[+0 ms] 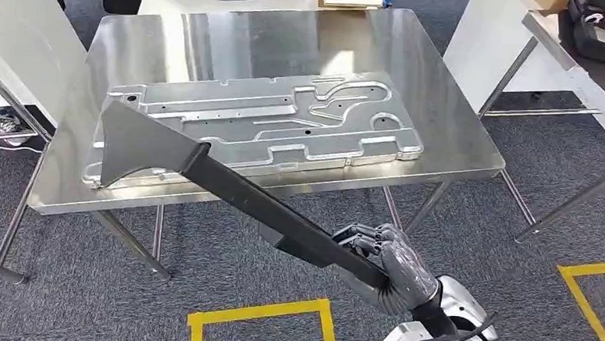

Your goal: Take the parts from the cabinet and place them on the table.

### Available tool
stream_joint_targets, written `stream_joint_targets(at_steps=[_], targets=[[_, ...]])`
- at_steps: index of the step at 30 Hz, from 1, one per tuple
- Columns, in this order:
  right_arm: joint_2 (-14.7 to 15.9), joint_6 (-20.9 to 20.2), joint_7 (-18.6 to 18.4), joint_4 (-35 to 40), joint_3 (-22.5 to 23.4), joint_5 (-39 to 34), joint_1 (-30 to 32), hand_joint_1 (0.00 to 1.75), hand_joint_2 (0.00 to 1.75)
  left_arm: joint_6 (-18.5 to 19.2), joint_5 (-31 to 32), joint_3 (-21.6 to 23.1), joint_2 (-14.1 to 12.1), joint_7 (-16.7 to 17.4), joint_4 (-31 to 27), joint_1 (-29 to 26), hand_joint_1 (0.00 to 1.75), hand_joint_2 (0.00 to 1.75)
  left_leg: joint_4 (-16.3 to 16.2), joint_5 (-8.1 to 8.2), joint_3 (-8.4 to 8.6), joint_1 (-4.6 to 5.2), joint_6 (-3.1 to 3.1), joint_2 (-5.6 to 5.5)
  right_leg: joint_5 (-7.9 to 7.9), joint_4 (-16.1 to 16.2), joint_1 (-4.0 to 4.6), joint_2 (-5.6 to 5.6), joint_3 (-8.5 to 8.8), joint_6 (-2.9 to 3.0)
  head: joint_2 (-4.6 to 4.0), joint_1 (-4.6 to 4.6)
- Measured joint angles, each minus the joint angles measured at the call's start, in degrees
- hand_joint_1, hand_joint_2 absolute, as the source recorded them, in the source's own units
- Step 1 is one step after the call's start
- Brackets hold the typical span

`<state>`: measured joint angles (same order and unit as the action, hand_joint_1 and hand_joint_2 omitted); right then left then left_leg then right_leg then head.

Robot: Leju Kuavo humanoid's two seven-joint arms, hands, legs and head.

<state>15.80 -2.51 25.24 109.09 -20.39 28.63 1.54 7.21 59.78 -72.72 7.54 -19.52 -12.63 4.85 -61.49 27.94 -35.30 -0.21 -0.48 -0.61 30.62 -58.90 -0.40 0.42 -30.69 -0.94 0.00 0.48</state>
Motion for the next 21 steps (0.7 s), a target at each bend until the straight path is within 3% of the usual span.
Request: stream_joint_targets(at_steps=[2, 3, 5, 6, 7, 8, 9, 11, 13, 15, 17, 18, 21], targets=[[0.0, 0.04, 0.07, 0.0, 0.33, 0.0, -0.04, 1.75, 1.75, 0.0, -0.11, -0.04, -0.11, -0.15, -0.09, 0.03, 0.0, 1.75, 0.53, 0.05, 0.55, -0.56, 0.61, 0.04, 0.71, -0.52, -0.18, -0.03, 0.09, -0.49, 0.0, 0.02], [-0.02, 0.09, 0.16, 0.0, 0.39, 0.0, -0.23, 1.75, 1.75, 0.0, -0.15, -0.04, -0.24, -0.35, -0.17, 0.16, 0.0, 1.75, 0.61, 0.29, 0.84, -0.63, 0.99, 0.11, 1.95, -3.17, -0.13, -0.03, -1.25, -0.67, 0.0, 0.02], [-0.07, 0.13, 0.26, -0.07, 0.42, 0.0, -0.44, 1.75, 1.75, 0.02, 0.02, -0.04, -0.37, -0.44, -0.22, 0.22, 0.0, 1.75, 0.61, 0.69, 1.19, -0.62, 1.42, 0.21, 5.4, -12.41, -0.3, -0.04, -6.7, -0.86, 0.0, 0.02], [-0.11, 0.13, 0.28, -0.15, 0.37, 0.0, -0.37, 1.75, 1.75, 0.04, 0.04, -0.04, -0.41, -0.44, -0.22, 0.22, 0.0, 1.75, 0.61, 0.95, 1.36, -0.62, 1.46, 0.2, 6.24, -16.65, -0.3, -0.04, -9.57, -0.89, 0.0, 0.02], [-0.13, 0.15, 0.29, -0.26, 0.39, 0.0, -0.36, 1.75, 1.75, 0.04, 0.11, -0.04, -0.46, -0.44, -0.24, 0.2, 0.0, 1.75, 0.61, 1.21, 1.64, -0.62, 1.45, 0.15, 5.82, -18.5, -0.31, -0.04, -11.39, -0.92, 0.0, 0.02], [-0.15, 0.17, 0.33, -0.39, 0.39, 0.0, -0.38, 1.75, 1.75, 0.06, 0.2, -0.04, -0.52, -0.48, -0.24, 0.17, 0.0, 1.75, 0.61, 1.52, 2.08, -0.63, 1.4, 0.05, 3.95, -17.5, -0.32, -0.04, -11.62, -0.93, 0.0, 0.02], [-0.2, 0.2, 0.33, -0.46, 0.39, 0.0, -0.48, 1.75, 1.75, 0.11, 0.42, -0.04, -0.53, -0.57, -0.24, 0.17, 0.0, 1.75, 0.61, 1.88, 2.59, -0.63, 1.33, -0.07, 1.01, -14.17, -0.31, -0.04, -10.67, -0.9, 0.0, 0.02], [-0.33, 0.46, 0.44, -0.48, 0.39, 0.15, -0.92, 1.75, 1.75, 0.44, 0.61, -0.02, -0.59, -1.29, -0.24, 0.22, 0.0, 1.75, 0.64, 2.74, 3.89, -0.63, 0.94, -0.2, -5.78, -3.7, -0.29, -0.04, -6.84, -0.67, 0.0, 0.02], [-0.46, 0.81, 0.57, -0.68, 0.37, 0.39, -1.4, 1.75, 1.75, 0.57, 0.72, 0.0, -0.77, -1.62, -0.24, 0.41, 0.0, 1.75, 0.74, 3.13, 3.86, -0.35, 0.29, -0.28, -4.38, -1.08, 0.28, -0.06, -5.36, -0.33, 0.0, 0.11], [-0.46, 0.83, 0.59, -0.87, 0.37, 0.63, -1.46, 1.75, 1.75, 0.59, 0.72, 0.0, -0.94, -1.75, -0.29, 0.37, 0.0, 1.75, 1.39, 3.14, 4.07, -0.4, -0.23, -0.1, -4.05, -1.27, 0.36, 0.01, -5.44, -0.02, 0.0, 0.09], [-0.48, 0.92, 0.57, -0.87, 0.39, 0.74, -1.53, 1.75, 1.75, 0.61, 0.74, 0.0, -1.16, -1.92, -0.35, 0.54, 0.0, 1.75, 1.42, 3.62, 4.68, -0.36, -0.91, 0.02, -4.0, -0.37, -0.4, 0.02, -4.51, 0.45, 0.0, 0.09], [-0.48, 1.14, 0.57, -0.87, 0.39, 0.81, -1.66, 1.75, 1.75, 0.7, 0.79, 0.02, -1.23, -2.08, -0.37, 0.62, 0.0, 1.75, -0.32, 4.29, 4.12, -0.15, -0.96, 0.1, -3.7, -0.19, -0.37, -0.04, -3.95, 0.92, 0.0, 0.02], [-0.44, 2.38, -0.2, -0.87, 0.81, 2.01, -2.49, 1.75, 1.75, 1.11, 1.09, 0.04, -1.22, -1.84, -0.35, 0.53, 0.0, 1.75, -13.5, 9.15, -3.06, -0.28, -1.03, 0.1, -2.91, -0.23, -0.23, -0.11, -2.98, 1.51, 0.0, 0.02]])
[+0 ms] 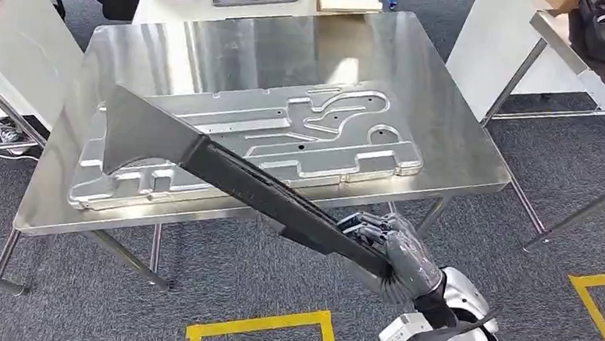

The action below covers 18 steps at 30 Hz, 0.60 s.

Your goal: Take the parts from the cabinet and place them on the table.

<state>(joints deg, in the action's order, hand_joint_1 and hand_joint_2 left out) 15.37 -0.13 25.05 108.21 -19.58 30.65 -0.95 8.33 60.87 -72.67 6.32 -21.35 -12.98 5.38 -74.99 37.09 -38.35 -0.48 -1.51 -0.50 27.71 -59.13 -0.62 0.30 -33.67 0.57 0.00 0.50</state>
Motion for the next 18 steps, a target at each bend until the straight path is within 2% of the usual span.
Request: stream_joint_targets(at_steps=[1, 2, 3, 5, 6, 7, 10, 12, 13, 15, 16, 17, 18], targets=[[0.2, 0.37, -0.68, 0.0, 0.53, 0.44, -0.34, 1.75, 1.75, 0.0, 0.07, 0.0, 0.0, 0.09, 0.0, -0.08, 0.0, 1.75, -2.92, 0.18, -2.03, 0.0, 0.01, 0.0, 0.28, -0.02, 0.01, 0.04, 0.34, 0.03, 0.0, 0.0], [0.61, 0.37, -1.85, 0.0, 1.28, 0.72, -0.82, 1.75, 1.75, 0.0, 0.22, 0.0, 0.0, 0.33, 0.0, -0.13, 0.0, 1.75, -2.76, -1.17, -2.64, -0.02, 0.0, 0.0, 0.61, -0.02, -0.01, 0.14, 0.83, -0.08, 0.0, 0.0], [1.33, 0.15, -2.76, 0.0, 2.07, 0.68, -1.33, 1.75, 1.75, 0.0, 0.31, 0.0, 0.0, 0.5, 0.0, -0.13, 0.0, 1.75, -0.09, -3.67, -1.99, -0.05, 0.0, 0.0, 1.0, -0.04, -0.06, 0.2, 1.37, -0.25, 0.0, 0.0], [3.0, -0.68, -4.66, 0.02, 3.98, 0.7, -2.51, 1.75, 1.75, -0.02, 0.31, 0.02, 0.0, 0.68, 0.0, -0.14, 0.0, 1.75, 9.96, -10.14, 1.57, -0.21, 0.06, 0.06, 1.95, -0.18, -0.19, 0.23, 2.75, -0.81, 0.0, 0.0], [4.06, -1.14, -5.39, 0.0, 5.13, 0.87, -3.17, 1.75, 1.75, 0.0, 0.31, 0.02, 0.0, 0.7, 0.02, -0.21, 0.0, 1.75, 12.1, -10.09, 2.72, -0.25, 0.07, 0.0, 2.43, -0.21, -0.11, 0.21, 2.76, -1.23, 0.0, 0.0], [4.86, -1.34, -5.79, 0.04, 5.95, 1.03, -3.87, 1.75, 1.75, 0.0, 0.31, 0.04, 0.04, 0.63, 0.04, -0.17, 0.0, 1.75, 13.66, -9.62, 3.06, -0.12, 0.28, -0.1, 2.74, -0.58, 0.28, 0.23, 2.71, -1.56, 0.0, 0.0], [6.76, -1.73, -6.36, 0.17, 8.39, 1.44, -4.86, 1.75, 1.75, 0.0, 0.31, 0.04, 0.07, 0.68, 0.04, -0.38, 0.0, 1.75, 13.34, -9.31, 2.71, 0.1, 1.31, -0.19, 2.65, 0.16, 0.15, 0.2, 2.86, -1.87, 0.0, -0.02], [7.52, -1.66, -6.91, 0.37, 9.15, 2.37, -5.19, 1.75, 1.75, 0.0, 0.33, 0.04, 0.07, 0.63, 0.04, -0.33, 0.0, 1.75, 13.77, -9.15, 3.34, -0.36, 2.02, -0.1, 3.57, -0.94, 0.01, 0.14, 2.64, -2.34, 0.0, 0.0], [7.91, -1.25, -7.41, 0.46, 9.57, 3.7, -5.49, 1.75, 1.75, -0.02, 0.35, 0.04, 0.07, 0.55, 0.02, -0.19, 0.0, 1.75, 13.83, -8.97, 3.53, -0.41, 2.31, -0.05, 5.03, -4.09, 0.02, 0.14, 0.97, -2.44, 0.0, 0.0], [8.0, 0.44, -9.01, 0.46, 9.99, 8.07, -6.05, 1.75, 1.75, 0.0, 0.5, 0.07, 0.18, 0.44, 0.02, -0.15, 0.0, 1.75, 13.83, -8.6, 3.73, -0.4, 2.67, 0.05, 8.57, -13.91, -0.03, 0.14, -4.89, -2.51, 0.0, 0.0], [8.02, 1.09, -9.79, 0.46, 10.07, 10.06, -6.13, 1.75, 1.75, 0.0, 0.63, 0.09, 0.2, 0.33, 0.02, -0.15, 0.0, 1.75, 13.82, -8.41, 3.88, -0.4, 2.7, 0.05, 9.1, -17.49, -0.03, 0.14, -7.39, -2.52, 0.0, 0.0], [8.02, 1.38, -10.18, 0.44, 10.27, 11.11, -6.19, 1.75, 1.75, 0.02, 0.66, 0.09, 0.24, 0.31, 0.02, -0.17, 0.0, 1.75, 13.82, -8.15, 4.16, -0.4, 2.69, 0.0, 8.25, -18.46, -0.04, 0.14, -8.75, -2.52, -0.02, 0.0], [8.02, 1.51, -10.51, 0.44, 10.38, 11.97, -6.46, 1.75, 1.75, 0.09, 0.66, 0.09, 0.37, 0.28, 0.04, -0.21, 0.0, 1.75, 13.82, -7.87, 4.56, -0.41, 2.65, -0.08, 6.05, -16.74, -0.04, 0.14, -8.55, -2.5, 0.0, 0.0]])
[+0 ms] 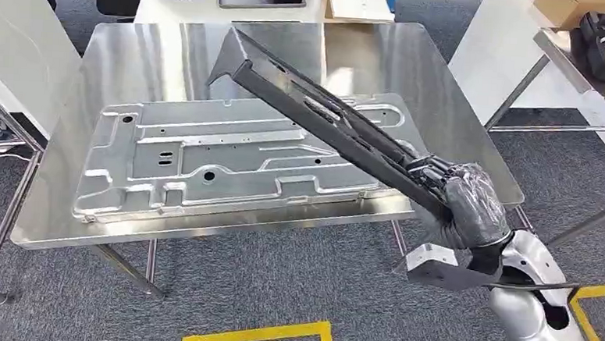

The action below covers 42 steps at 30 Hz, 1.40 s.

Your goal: Take the parts from the cabinet and place them on the table.

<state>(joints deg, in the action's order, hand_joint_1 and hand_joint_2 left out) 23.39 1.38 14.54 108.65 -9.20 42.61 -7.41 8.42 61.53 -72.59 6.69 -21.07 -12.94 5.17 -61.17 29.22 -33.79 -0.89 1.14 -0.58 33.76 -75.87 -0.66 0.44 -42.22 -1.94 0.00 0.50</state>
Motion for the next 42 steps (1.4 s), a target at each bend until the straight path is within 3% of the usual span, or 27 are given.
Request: stream_joint_targets(at_steps=[2, 3, 5, 7, 9, 10, 13, 14, 15, 18, 20, 22, 24, 25, 28, 29, 30, 31, 33, 34, 35, 38, 39, 41, 42], targets=[[0.02, 0.0, -0.59, 0.0, 0.06, 1.21, -1.13, 1.75, 1.75, 0.11, 0.0, 0.0, 0.22, -0.15, 0.0, 0.08, 0.0, 1.75, 0.0, 0.73, 1.13, 0.0, -0.26, -0.1, -6.84, 9.33, 0.02, 0.0, 3.15, 0.16, 0.0, 0.0], [0.09, -0.02, -0.7, -0.04, 0.15, 1.51, -1.63, 1.75, 1.75, 0.2, 0.0, 0.0, 0.31, -0.22, 0.0, 0.08, 0.0, 1.75, 0.11, 1.13, 1.46, 0.0, -0.54, -0.14, -9.31, 14.27, 0.02, -0.07, 4.75, 0.32, 0.0, 0.02], [0.24, -0.07, -0.81, -0.33, 0.2, 1.82, -2.4, 1.75, 1.75, 0.42, 0.04, 0.0, 0.41, -0.15, 0.02, 0.27, 0.0, 1.75, 0.11, 1.34, 1.16, 0.32, -1.09, -0.2, -7.61, 15.92, 0.55, -0.07, 5.73, 0.63, 0.0, 0.13], [0.35, -0.18, -0.99, -0.61, 0.22, 2.06, -2.38, 1.75, 1.75, 0.44, 0.15, 0.0, 0.52, -0.11, 0.02, 0.18, 0.0, 1.75, 0.89, 1.33, 1.54, 0.31, -1.6, -0.1, -7.41, 15.79, 0.59, -0.03, 5.62, 0.95, 0.0, 0.07], [0.39, -0.2, -1.16, -0.68, 0.37, 2.28, -2.74, 1.75, 1.75, 0.44, 0.26, 0.02, 0.61, 0.04, 0.07, 0.28, 0.0, 1.75, 0.42, 1.92, 2.04, 0.43, -2.33, 0.03, -7.3, 16.51, -0.1, -0.02, 6.62, 1.45, 0.0, 0.07], [0.52, -0.22, -1.16, -0.76, 0.37, 2.3, -3.15, 1.75, 1.75, 0.5, 0.26, 0.02, 0.66, 0.04, 0.09, 0.35, 0.0, 1.75, -2.13, 3.13, 0.96, 0.58, -2.33, 0.11, -6.99, 16.59, -0.14, -0.09, 7.09, 1.93, 0.0, 0.02], [0.52, -0.46, -1.81, -1.24, 0.09, 3.44, -3.86, 1.75, 1.75, 0.61, 0.24, 0.02, 0.83, 0.04, 0.22, 0.28, 0.0, 1.75, -15.88, 8.03, -6.65, 0.51, -2.37, 0.1, -6.19, 16.57, 0.04, -0.11, 8.01, 2.49, 0.0, 0.0], [0.52, -0.48, -1.95, -1.42, 0.02, 3.73, -3.86, 1.75, 1.75, 0.66, 0.22, 0.02, 0.83, 0.04, 0.22, 0.27, 0.0, 1.75, -17.62, 7.7, -8.01, 0.51, -2.37, 0.1, -5.91, 16.56, 0.09, -0.09, 8.39, 2.51, 0.0, 0.0], [0.52, -0.59, -2.14, -1.64, -0.02, 3.98, -3.94, 1.75, 1.75, 0.81, 0.17, 0.02, 0.83, 0.02, 0.22, 0.26, 0.0, 1.75, -16.46, 5.72, -8.05, 0.54, -2.32, 0.09, -5.53, 16.56, 0.11, -0.03, 8.96, 2.45, 0.0, 0.0], [0.66, -0.79, -2.56, -2.21, 0.0, 4.49, -4.6, 1.75, 1.75, 0.96, 0.15, 0.02, 0.83, -0.07, 0.22, 0.29, 0.0, 1.75, -2.52, -3.25, -3.19, 0.56, -1.83, 0.1, -4.16, 16.53, 0.09, 0.06, 10.97, 1.88, 0.0, 0.0], [0.74, -0.85, -2.86, -2.62, -0.02, 4.82, -5.21, 1.75, 1.75, 1.05, 0.17, 0.04, 0.85, -0.17, 0.24, 0.37, 0.0, 1.75, -0.01, -2.13, -2.04, 0.69, -1.49, -0.01, -3.55, 16.28, 0.47, 0.06, 10.86, 1.33, 0.0, 0.0], [0.98, -0.9, -3.13, -2.97, 0.02, 5.12, -5.49, 1.75, 1.75, 1.05, 0.2, 0.04, 0.94, -0.15, 0.24, 0.36, 0.0, 1.75, -0.16, -1.93, -2.26, 1.04, -1.05, -0.16, -3.56, 16.85, 0.29, 0.01, 10.94, 0.95, 0.0, 0.02], [1.38, -1.38, -3.5, -3.52, 0.04, 5.17, -6.26, 1.75, 1.75, 1.11, 0.48, 0.04, 1.07, -0.13, 0.24, 0.38, 0.0, 1.75, 0.36, -1.97, -1.87, 0.42, -0.54, -0.11, -3.06, 16.74, 0.28, -0.03, 11.0, 0.4, 0.0, 0.02], [1.66, -1.53, -3.63, -3.96, 0.04, 5.21, -7.05, 1.75, 1.75, 1.09, 0.59, 0.04, 1.07, -0.15, 0.22, 0.45, 0.0, 1.75, 0.42, -1.78, -1.65, 0.33, -0.2, -0.05, -2.13, 14.86, 0.31, -0.04, 10.21, 0.19, 0.0, 0.04], [2.1, -2.58, -3.72, -6.1, -0.04, 5.19, -9.18, 1.75, 1.75, 1.2, 0.94, 0.09, 1.18, -0.07, 0.24, 0.57, 0.0, 1.75, 0.41, -1.21, -1.17, 0.31, 0.3, 0.14, 2.54, 1.51, -0.03, -0.04, 2.37, -0.14, 0.0, 0.04], [2.12, -2.89, -3.74, -7.09, -0.13, 5.19, -9.64, 1.75, 1.75, 1.2, 1.03, 0.11, 1.25, 0.02, 0.24, 0.57, 0.0, 1.75, 0.41, -0.97, -0.93, 0.27, 0.3, 0.11, 2.48, -0.9, -0.12, -0.04, 0.49, -0.21, 0.0, 0.04], [2.12, -3.25, -3.85, -8.08, -0.26, 5.21, -10.26, 1.75, 1.75, 1.24, 1.07, 0.13, 1.29, 0.06, 0.26, 0.55, 0.0, 1.75, 0.41, -0.69, -0.56, 0.23, 0.27, 0.06, 1.0, -0.56, -0.22, -0.05, -0.12, -0.3, 0.0, 0.04], [2.14, -3.37, -3.89, -8.96, -0.48, 5.26, -11.15, 1.75, 1.75, 1.31, 1.2, 0.2, 1.4, 0.09, 0.26, 0.55, 0.0, 1.75, 0.41, -0.35, -0.05, 0.17, 0.18, -0.04, -1.95, 2.58, -0.29, -0.04, 0.68, -0.35, 0.0, 0.07], [2.36, -3.5, -4.07, -10.41, -0.61, 5.3, -12.9, 1.75, 1.75, 1.51, 1.4, 0.37, 1.53, 0.2, 0.26, 0.61, 0.0, 1.75, 0.41, 0.39, 1.06, 0.05, -0.31, -0.22, -8.68, 12.76, -0.39, -0.06, 4.31, -0.29, 0.0, 0.07], [2.4, -3.63, -4.18, -11.16, -0.74, 5.32, -13.55, 1.75, 1.75, 1.53, 1.49, 0.37, 1.57, 0.22, 0.26, 0.61, 0.0, 1.75, 0.5, 0.63, 1.19, 0.06, -0.61, -0.27, -8.84, 14.66, -0.42, -0.09, 5.15, -0.36, 0.0, 0.07], [2.45, -3.85, -4.2, -12.22, -0.98, 5.39, -14.72, 1.75, 1.75, 1.55, 1.61, 0.39, 1.62, 0.28, 0.26, 0.75, 0.0, 1.75, 0.36, 0.76, 0.99, 0.36, -0.96, -0.36, -8.27, 15.85, 0.21, -0.05, 5.84, -0.18, 0.0, 0.22], [2.69, -4.33, -4.66, -14.48, -1.68, 6.19, -15.99, 1.75, 1.75, 1.55, 1.83, 0.44, 1.7, 0.46, 0.26, 0.7, 0.0, 1.75, 1.03, 0.76, 1.22, 0.34, -1.64, -0.27, -7.47, 16.04, 0.16, -0.02, 5.78, 0.45, 0.0, 0.18], [2.73, -4.37, -4.66, -15.08, -1.9, 6.5, -16.63, 1.75, 1.75, 1.55, 1.86, 0.48, 1.7, 0.46, 0.26, 0.77, 0.0, 1.75, 0.99, 1.19, 1.37, 0.46, -2.06, -0.24, -7.5, 16.34, -0.33, -0.02, 6.2, 0.76, 0.0, 0.15], [2.82, -4.42, -4.72, -16.24, -2.3, 6.68, -17.9, 1.75, 1.75, 1.55, 1.92, 0.63, 1.7, 0.44, 0.26, 0.84, 0.0, 1.75, -2.38, 2.73, 0.12, 0.45, -2.17, 0.06, -7.18, 16.4, -0.37, -0.08, 6.64, 1.37, 0.0, 0.13], [2.8, -4.44, -4.72, -17.09, -2.58, 6.76, -18.7, 1.75, 1.75, 1.55, 2.01, 0.83, 1.7, 0.46, 0.26, 0.81, 0.0, 1.75, -8.57, 5.28, -3.06, 0.4, -2.2, 0.06, -7.0, 16.4, -0.34, -0.12, 6.92, 1.65, 0.0, 0.13]])
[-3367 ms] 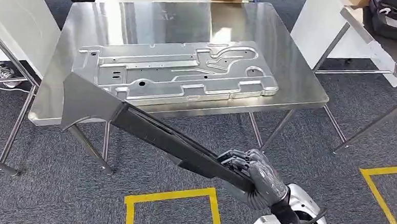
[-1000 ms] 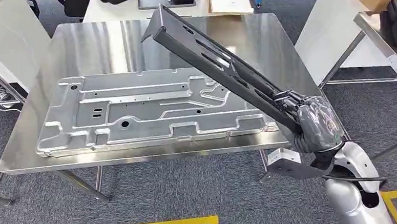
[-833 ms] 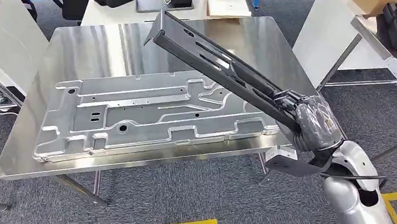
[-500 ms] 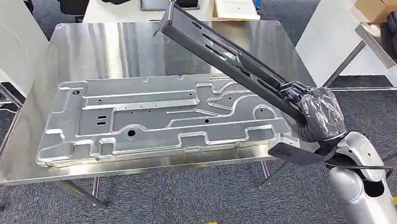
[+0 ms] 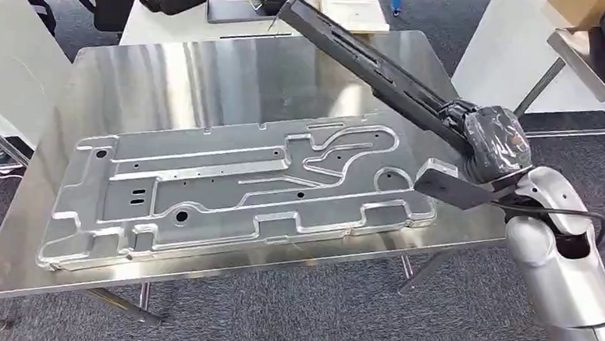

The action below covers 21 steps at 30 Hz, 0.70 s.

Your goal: Take the parts from the cabinet and place them on the table.

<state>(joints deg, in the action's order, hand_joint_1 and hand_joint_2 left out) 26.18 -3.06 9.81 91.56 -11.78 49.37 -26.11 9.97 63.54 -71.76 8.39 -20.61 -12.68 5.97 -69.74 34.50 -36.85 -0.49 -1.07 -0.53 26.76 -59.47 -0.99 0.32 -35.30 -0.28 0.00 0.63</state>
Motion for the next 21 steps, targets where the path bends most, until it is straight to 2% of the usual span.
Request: stream_joint_targets(at_steps=[1, 2, 3, 4, 5, 7, 9, 10, 12, 18, 21], targets=[[0.0, -0.02, 0.0, -0.75, -0.16, 0.24, -0.37, 1.75, 1.75, 0.0, 0.04, 0.04, 0.0, 0.0, 0.0, -0.07, 0.0, 1.75, -5.01, 1.82, -2.76, 0.01, -0.02, 0.0, 0.16, -0.01, 0.07, -0.01, 0.13, 0.22, 0.0, -0.02], [-0.02, -0.02, 0.02, -1.49, -0.4, 0.48, -0.63, 1.75, 1.75, 0.0, 0.04, 0.07, 0.0, -0.04, 0.0, -0.09, 0.0, 1.75, -8.34, 2.48, -4.77, -0.01, -0.01, 0.0, 0.25, -0.01, 0.15, -0.01, 0.27, 0.32, -0.02, -0.02], [-0.07, -0.02, 0.02, -2.25, -0.7, 0.7, -0.97, 1.75, 1.75, 0.0, 0.02, 0.07, 0.0, -0.07, 0.0, -0.09, 0.0, 1.75, -9.42, 2.01, -5.83, -0.01, -0.01, 0.0, 0.41, -0.01, 0.18, 0.0, 0.44, 0.34, 0.0, 0.0], [-0.13, -0.04, 0.07, -3.2, -1.14, 1.29, -1.64, 1.75, 1.75, 0.0, 0.02, 0.09, 0.0, -0.09, 0.0, -0.05, 0.0, 1.75, -7.5, -0.16, -5.48, 0.0, 0.02, 0.0, 0.6, -0.02, 0.18, 0.06, 0.74, 0.29, 0.0, -0.02], [-0.15, -0.02, 0.07, -3.83, -1.56, 1.66, -2.2, 1.75, 1.75, 0.0, 0.02, 0.13, 0.0, -0.07, 0.0, 0.02, 0.0, 1.75, -3.49, -2.92, -4.1, -0.03, 0.08, 0.0, 0.82, -0.02, 0.17, 0.11, 1.1, 0.2, 0.0, -0.02], [-0.26, -0.07, 0.09, -4.73, -2.1, 2.21, -3.14, 1.75, 1.75, 0.0, 0.07, 0.29, 0.0, -0.04, 0.0, 0.1, 0.0, 1.75, 5.89, -8.24, -0.44, -0.06, 0.3, 0.06, 1.44, -0.07, 0.13, 0.13, 1.87, -0.36, 0.0, -0.02], [-1.02, -0.66, 0.17, -6.93, -3.88, 3.78, -5.99, 1.75, 1.75, 0.0, 0.46, 0.63, 0.02, 0.15, 0.02, 0.28, 0.0, 1.75, 8.34, -7.36, 0.22, -0.05, 0.54, -0.13, 1.71, -0.6, 0.66, 0.38, 1.32, -0.88, 0.0, 0.0], [-1.4, -0.74, 0.15, -7.72, -4.73, 4.51, -6.95, 1.75, 1.75, 0.0, 0.63, 0.76, 0.09, 0.35, 0.02, 0.34, 0.0, 1.75, 8.3, -7.54, 0.09, 0.01, 0.72, -0.15, 1.42, -0.22, 0.56, 0.38, 1.33, -1.14, 0.0, 0.0], [-2.59, -0.76, 0.13, -9.5, -7.11, 6.2, -8.48, 1.75, 1.75, 0.0, 0.98, 1.0, 0.26, 0.68, 0.02, 0.4, 0.0, 1.75, 8.53, -7.72, 0.13, -0.12, 0.69, -0.44, 1.46, -0.01, 0.54, 0.36, 1.61, -0.74, 0.0, 0.0], [-9.16, -0.61, -0.61, -16.62, -16.27, 10.56, -14.5, 1.75, 1.75, -0.09, 1.79, 2.06, 0.48, 1.31, 0.02, 1.39, 0.0, 1.75, 8.48, -7.65, 0.16, 0.03, 0.81, -0.62, 1.23, 0.73, 0.53, 0.31, 2.03, -0.91, 0.0, 0.0], [-12.75, -0.5, -1.01, -20.18, -21.25, 11.69, -16.22, 1.75, 1.75, -0.09, 1.99, 2.54, 0.5, 1.75, 0.02, 1.62, 0.0, 1.75, 8.45, -7.62, 0.17, 0.06, 0.86, -0.56, 1.18, 0.77, 0.53, 0.31, 1.98, -1.17, 0.0, 0.0]])
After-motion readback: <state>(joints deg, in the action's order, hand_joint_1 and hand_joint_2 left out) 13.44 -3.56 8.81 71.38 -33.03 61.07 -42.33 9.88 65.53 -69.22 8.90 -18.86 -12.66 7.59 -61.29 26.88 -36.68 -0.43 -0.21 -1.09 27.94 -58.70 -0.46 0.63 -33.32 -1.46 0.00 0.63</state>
